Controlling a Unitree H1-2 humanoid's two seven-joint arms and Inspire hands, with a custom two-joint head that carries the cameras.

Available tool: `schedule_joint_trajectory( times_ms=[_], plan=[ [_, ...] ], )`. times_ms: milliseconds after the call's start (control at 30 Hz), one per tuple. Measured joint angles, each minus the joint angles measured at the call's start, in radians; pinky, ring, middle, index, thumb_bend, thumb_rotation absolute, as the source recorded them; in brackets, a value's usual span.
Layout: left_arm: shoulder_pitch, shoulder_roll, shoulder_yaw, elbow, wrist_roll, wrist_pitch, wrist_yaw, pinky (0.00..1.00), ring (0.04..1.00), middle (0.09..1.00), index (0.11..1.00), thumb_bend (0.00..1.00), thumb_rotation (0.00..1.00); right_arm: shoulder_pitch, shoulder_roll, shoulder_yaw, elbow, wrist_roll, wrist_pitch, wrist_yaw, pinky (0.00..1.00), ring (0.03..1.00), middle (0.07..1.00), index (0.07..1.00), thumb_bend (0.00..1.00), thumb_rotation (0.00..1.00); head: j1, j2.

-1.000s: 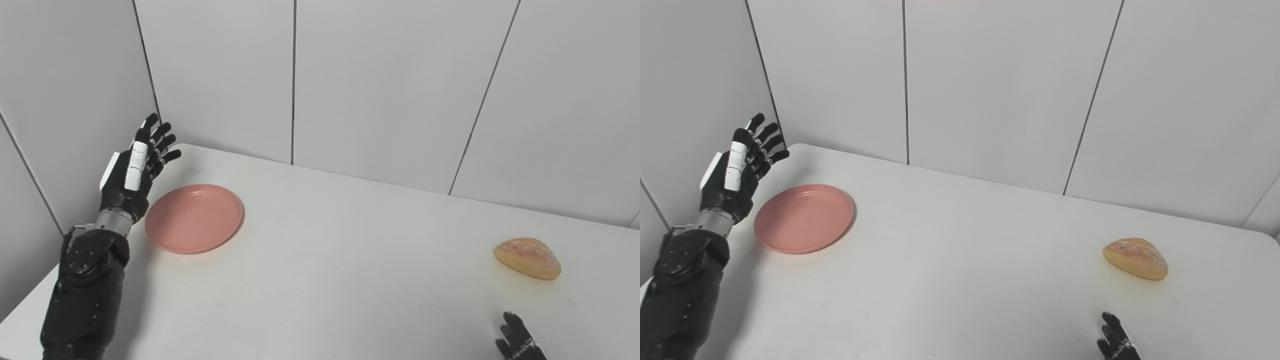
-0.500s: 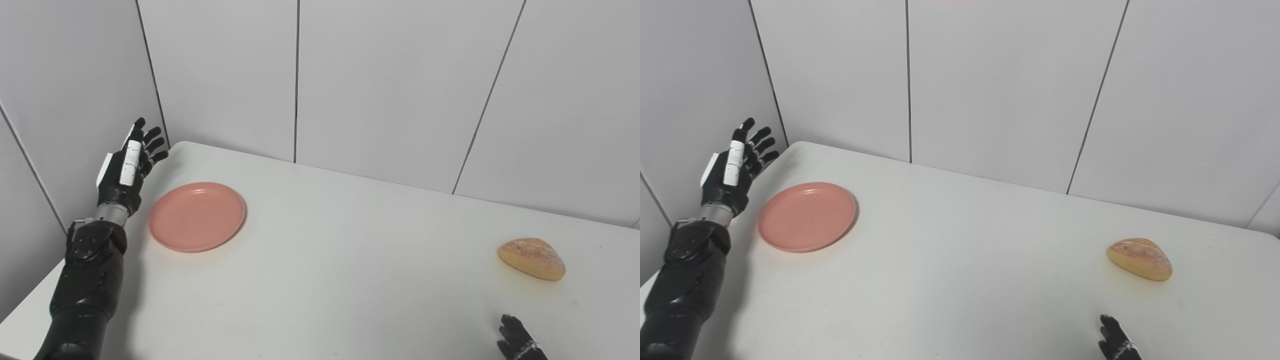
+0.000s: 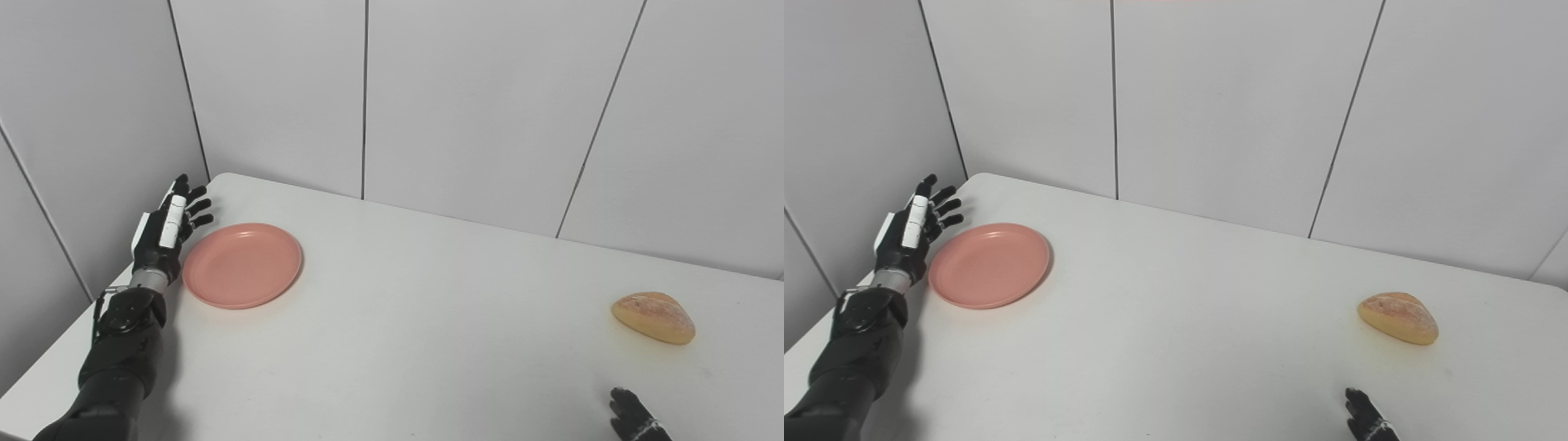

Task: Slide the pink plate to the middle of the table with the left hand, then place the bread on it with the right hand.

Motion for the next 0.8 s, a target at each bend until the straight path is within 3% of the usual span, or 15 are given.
schedule_joint_trajectory(
  times_ms=[267, 500, 567, 800],
  plan=[
    [-0.001, -0.006, 0.018, 0.000, 0.004, -0.002, 0.042, 0.79, 0.846, 0.865, 0.932, 1.00, 0.87, 0.001, -0.016, -0.007, 0.001, 0.011, 0.000, 0.006, 0.99, 0.947, 0.907, 0.834, 0.89, 1.00, 0.020, -0.011],
    [-0.013, -0.001, 0.034, 0.039, 0.007, -0.006, 0.039, 0.81, 0.861, 0.879, 0.945, 0.94, 0.84, -0.007, -0.016, -0.008, 0.023, 0.017, 0.000, 0.007, 0.98, 0.938, 0.905, 0.836, 0.90, 1.00, 0.012, -0.038],
    [-0.019, 0.003, 0.031, 0.063, 0.019, -0.007, 0.051, 0.77, 0.821, 0.854, 0.919, 0.96, 0.85, -0.010, -0.016, -0.008, 0.027, 0.018, 0.000, 0.007, 0.99, 0.948, 0.912, 0.846, 0.90, 1.00, 0.014, -0.034],
    [-0.016, 0.003, 0.034, 0.059, 0.031, -0.007, 0.074, 0.78, 0.811, 0.827, 0.915, 0.96, 0.88, -0.006, -0.016, -0.009, 0.016, 0.024, 0.000, 0.006, 1.00, 0.954, 0.921, 0.863, 0.88, 1.00, 0.011, -0.008]
  ],
)
